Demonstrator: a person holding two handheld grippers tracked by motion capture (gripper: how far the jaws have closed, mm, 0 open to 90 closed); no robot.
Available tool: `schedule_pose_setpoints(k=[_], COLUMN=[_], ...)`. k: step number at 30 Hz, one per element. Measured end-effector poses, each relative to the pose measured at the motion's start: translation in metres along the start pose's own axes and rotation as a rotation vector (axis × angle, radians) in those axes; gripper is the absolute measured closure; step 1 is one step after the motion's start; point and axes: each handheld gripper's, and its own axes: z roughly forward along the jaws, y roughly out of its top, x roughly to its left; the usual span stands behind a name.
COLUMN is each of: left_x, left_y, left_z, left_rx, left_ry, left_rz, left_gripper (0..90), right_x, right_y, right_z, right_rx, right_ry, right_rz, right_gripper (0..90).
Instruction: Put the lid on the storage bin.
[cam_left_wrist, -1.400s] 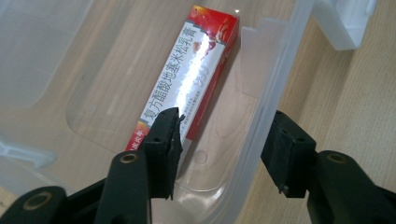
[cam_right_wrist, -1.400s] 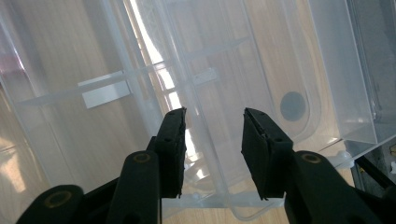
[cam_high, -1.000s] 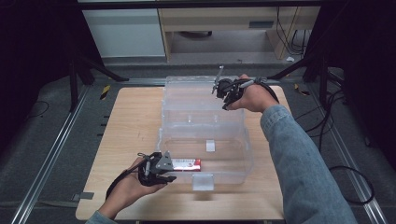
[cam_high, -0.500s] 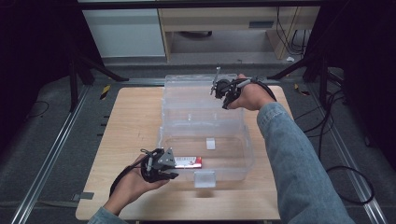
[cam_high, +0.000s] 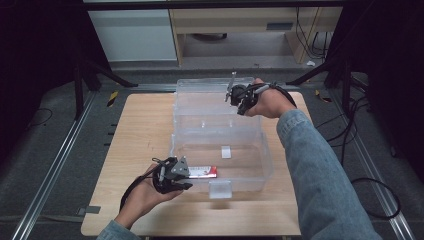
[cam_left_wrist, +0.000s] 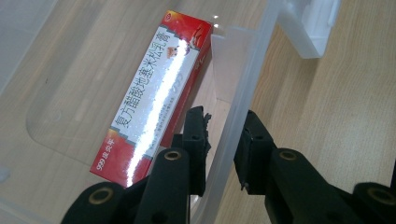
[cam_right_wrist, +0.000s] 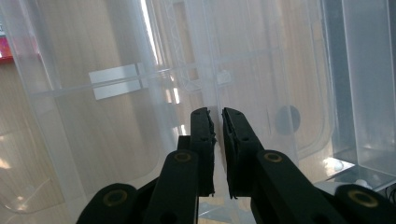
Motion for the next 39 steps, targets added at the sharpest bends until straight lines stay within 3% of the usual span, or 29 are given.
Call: schedule_pose_setpoints(k=[19,39], left_x=[-0.003,-0.003], left_y=[0.002,0.005], left_z=[0.001,0.001], left_rx=[0.010,0.031], left_ry=[0.016,0.034], left_rz=[-0.008,0.010], left_gripper=[74.1,72.1], right_x=[0.027,0.057], right_y=[-0.007,-0.023], right_z=[-0.029,-0.050], right_rx=[-0.091,-0.165], right_ry=[-0.025,-0.036], right_rz=[-0.037,-0.061], right_gripper=[86.8,88.5])
